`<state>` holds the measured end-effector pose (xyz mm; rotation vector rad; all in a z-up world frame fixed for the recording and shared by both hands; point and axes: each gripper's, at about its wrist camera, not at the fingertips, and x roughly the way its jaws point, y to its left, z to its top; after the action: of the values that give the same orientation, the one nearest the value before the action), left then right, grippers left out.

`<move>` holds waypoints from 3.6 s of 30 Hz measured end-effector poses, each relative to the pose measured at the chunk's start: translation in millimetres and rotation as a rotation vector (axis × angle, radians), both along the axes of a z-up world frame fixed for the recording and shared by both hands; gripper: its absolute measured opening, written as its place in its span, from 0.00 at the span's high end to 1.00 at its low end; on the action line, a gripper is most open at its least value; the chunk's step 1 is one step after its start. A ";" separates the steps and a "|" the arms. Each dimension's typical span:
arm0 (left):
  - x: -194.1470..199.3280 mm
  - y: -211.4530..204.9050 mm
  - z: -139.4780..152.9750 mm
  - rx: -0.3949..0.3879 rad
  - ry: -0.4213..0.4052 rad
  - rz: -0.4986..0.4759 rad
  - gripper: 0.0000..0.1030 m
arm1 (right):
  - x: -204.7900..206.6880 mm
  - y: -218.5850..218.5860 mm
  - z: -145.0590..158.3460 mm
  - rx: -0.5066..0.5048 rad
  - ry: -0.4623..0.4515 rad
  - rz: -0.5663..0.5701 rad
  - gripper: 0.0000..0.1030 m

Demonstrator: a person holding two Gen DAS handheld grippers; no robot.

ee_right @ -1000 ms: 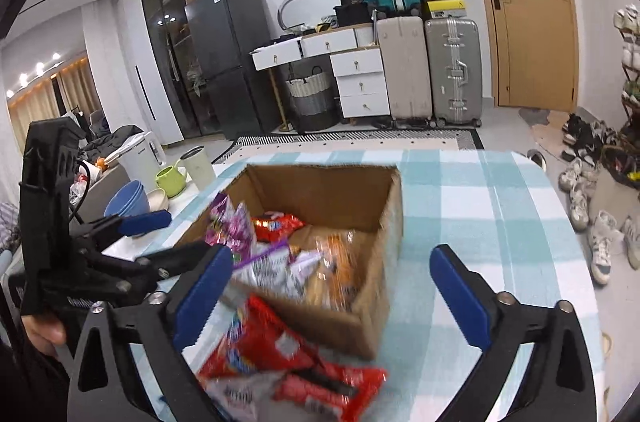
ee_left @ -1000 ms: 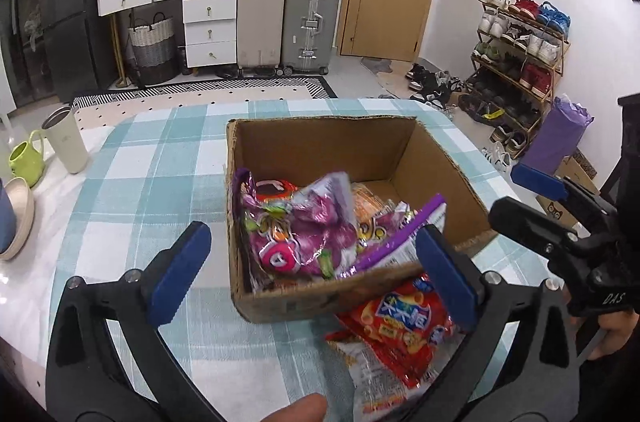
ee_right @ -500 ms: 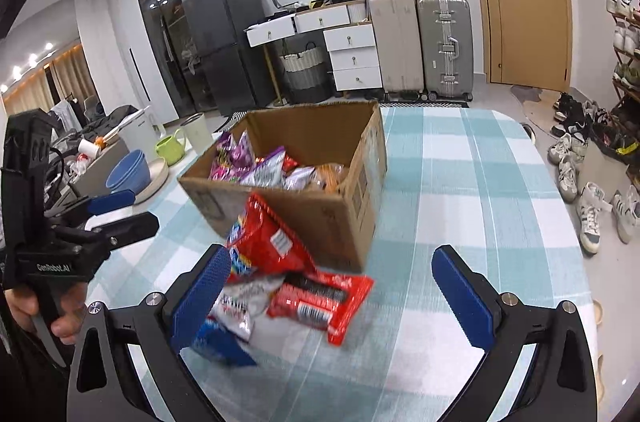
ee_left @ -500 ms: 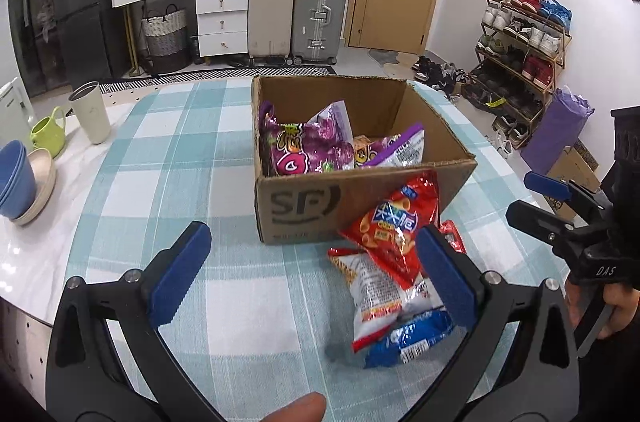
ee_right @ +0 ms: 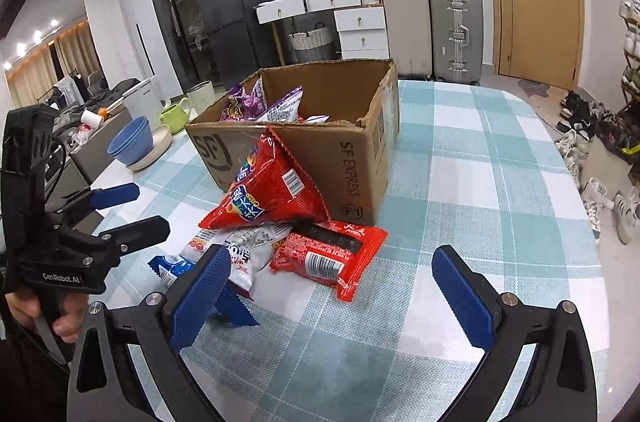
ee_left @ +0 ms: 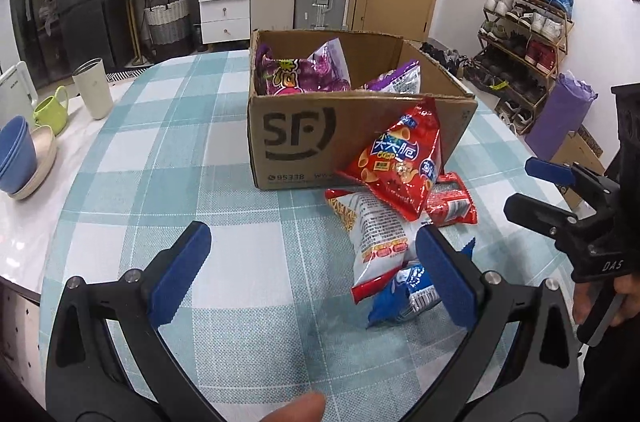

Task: Organize snacks
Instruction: 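Withdraw both tools from the box back toward the remaining bags, then grasp the blue snack bag with the left tool while the right tool grasps the red wafer pack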

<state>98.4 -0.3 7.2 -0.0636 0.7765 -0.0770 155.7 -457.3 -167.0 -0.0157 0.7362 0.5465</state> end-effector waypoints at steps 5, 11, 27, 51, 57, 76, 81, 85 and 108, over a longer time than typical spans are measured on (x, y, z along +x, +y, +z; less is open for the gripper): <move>-0.5 -11.2 -8.6 0.002 0.017 -0.028 0.01 | 2.9 4.6 -5.6 -0.012 0.026 0.010 0.01; -3.6 -24.3 -10.7 -0.008 0.032 -0.066 0.01 | 3.0 3.5 -6.4 -0.023 0.022 0.002 0.01; -8.7 -53.7 -25.1 0.012 0.103 -0.178 0.11 | 8.6 -1.5 -12.1 -0.026 0.046 -0.027 0.01; -12.6 -71.0 -42.9 0.003 0.133 -0.289 0.40 | 9.6 -2.9 -15.3 -0.034 0.045 -0.042 0.01; -10.1 -73.1 -45.5 -0.022 0.132 -0.272 0.41 | 9.3 -0.7 -17.4 -0.038 0.048 -0.035 0.01; -12.3 -55.1 -21.0 -0.098 0.063 -0.272 0.59 | 15.2 -23.1 -11.5 -0.030 0.042 -0.092 0.01; -12.4 -30.6 -3.2 -0.112 0.013 -0.214 0.59 | 20.0 -21.5 -17.2 -0.028 0.074 -0.090 0.01; -12.2 -6.6 9.1 -0.106 -0.019 -0.148 0.59 | 19.1 -10.6 -20.7 -0.042 0.082 -0.057 0.01; -26.1 81.7 38.7 -0.165 -0.080 0.047 0.59 | 71.1 39.3 -53.0 -0.090 0.233 -0.093 0.01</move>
<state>72.3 81.3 46.0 -0.2335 0.6874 -0.0984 226.8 -418.0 -220.0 -0.0018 0.9835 0.4302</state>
